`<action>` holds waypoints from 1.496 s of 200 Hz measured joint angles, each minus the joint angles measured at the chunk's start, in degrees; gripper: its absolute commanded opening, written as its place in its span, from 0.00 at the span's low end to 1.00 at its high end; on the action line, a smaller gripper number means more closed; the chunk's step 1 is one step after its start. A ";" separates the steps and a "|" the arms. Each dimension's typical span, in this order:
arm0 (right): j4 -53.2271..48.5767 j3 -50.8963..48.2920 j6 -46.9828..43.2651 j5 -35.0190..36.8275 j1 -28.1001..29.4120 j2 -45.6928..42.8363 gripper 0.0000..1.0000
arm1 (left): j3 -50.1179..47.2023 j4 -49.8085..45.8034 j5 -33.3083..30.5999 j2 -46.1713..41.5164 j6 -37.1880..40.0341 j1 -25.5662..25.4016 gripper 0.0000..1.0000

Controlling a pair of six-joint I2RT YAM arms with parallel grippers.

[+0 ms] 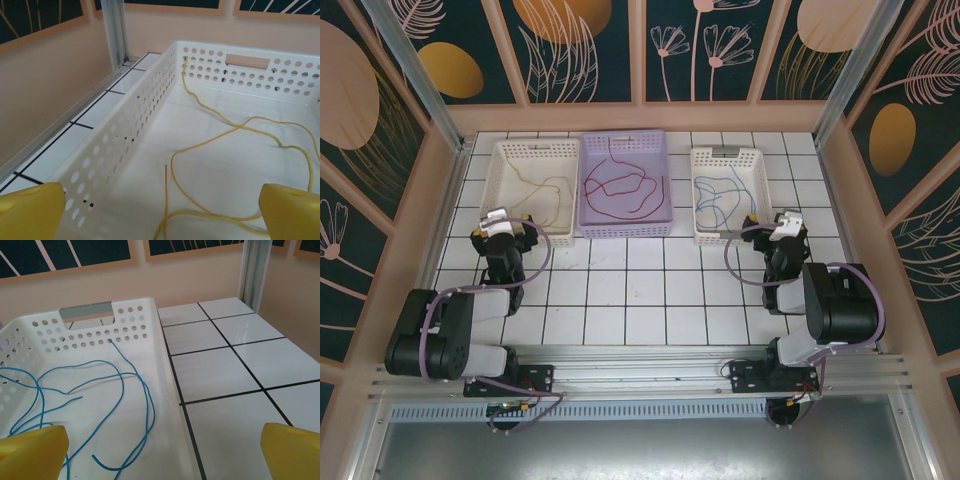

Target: Untangle the cables

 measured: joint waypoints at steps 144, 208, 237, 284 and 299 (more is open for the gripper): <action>0.00 0.00 0.22 -0.42 -0.39 0.00 0.99 | -2.73 16.39 1.97 6.95 1.38 1.75 0.98; 0.00 0.00 0.20 -0.42 -0.39 0.00 0.99 | -3.02 17.14 1.97 6.95 1.38 1.75 0.99; 0.00 0.00 0.20 -0.44 -0.48 0.00 0.99 | -3.06 17.11 1.97 6.95 1.38 1.75 0.99; 0.00 0.00 0.20 -0.44 -0.48 0.00 0.99 | -3.08 17.11 1.97 6.95 1.38 1.75 0.99; 0.00 0.00 0.20 -0.42 -0.48 0.00 0.99 | -3.10 17.11 1.97 6.95 1.38 1.75 0.98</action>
